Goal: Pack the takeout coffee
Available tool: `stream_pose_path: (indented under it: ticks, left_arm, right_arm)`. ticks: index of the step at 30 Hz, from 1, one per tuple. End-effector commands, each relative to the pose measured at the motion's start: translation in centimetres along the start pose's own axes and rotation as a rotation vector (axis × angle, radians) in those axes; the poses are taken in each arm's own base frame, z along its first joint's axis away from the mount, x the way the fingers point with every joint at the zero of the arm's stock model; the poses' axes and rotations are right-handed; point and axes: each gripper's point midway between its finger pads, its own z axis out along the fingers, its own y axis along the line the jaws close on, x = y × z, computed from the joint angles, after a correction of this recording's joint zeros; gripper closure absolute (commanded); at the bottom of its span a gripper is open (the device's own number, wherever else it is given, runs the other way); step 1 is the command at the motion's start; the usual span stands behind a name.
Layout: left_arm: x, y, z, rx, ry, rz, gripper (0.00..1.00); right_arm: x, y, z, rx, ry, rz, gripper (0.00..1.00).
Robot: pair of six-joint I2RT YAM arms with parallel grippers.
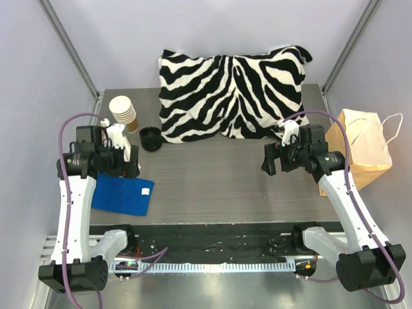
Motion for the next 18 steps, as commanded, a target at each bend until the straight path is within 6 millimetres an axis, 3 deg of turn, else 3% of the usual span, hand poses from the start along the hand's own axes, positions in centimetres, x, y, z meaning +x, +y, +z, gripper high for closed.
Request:
stream_pose_path:
  ticks: [1,2,5,7,9,14,18]
  left_arm:
    - [-4.0,1.0,-1.3,-0.049,-0.069,-0.019,0.00]
    - [-4.6,1.2,-1.5,-0.060,-0.068,-0.028,0.00]
    - [-9.6,2.9,-3.2,-0.136,-0.118,-0.051,0.00]
    - [-11.5,3.7,-2.5,-0.157,-0.110,-0.060,0.00]
    - [-14.3,4.6,-3.5,-0.195,-0.162,-0.071,0.00]
    - [-20.2,5.6,-2.0,-0.184,-0.253,-0.080,0.00]
    - [-23.1,8.6,-0.8,-0.304,-0.285,-0.100,0.00]
  right_arm:
    - [-1.1,0.0,-0.1,0.003,-0.041,-0.007,0.00]
    - [-1.1,0.0,0.0,0.003,-0.041,-0.008,0.00]
    - [-0.8,-0.4,0.3,0.022,-0.029,-0.005,0.00]
    - [-0.8,-0.6,0.4,0.031,-0.024,-0.005,0.00]
    - [-1.0,-0.7,0.4,0.035,-0.026,-0.005,0.00]
    - [-1.0,-0.8,0.4,0.037,-0.027,-0.003,0.00]
    - [-0.7,-0.7,0.4,0.035,-0.020,-0.005,0.00]
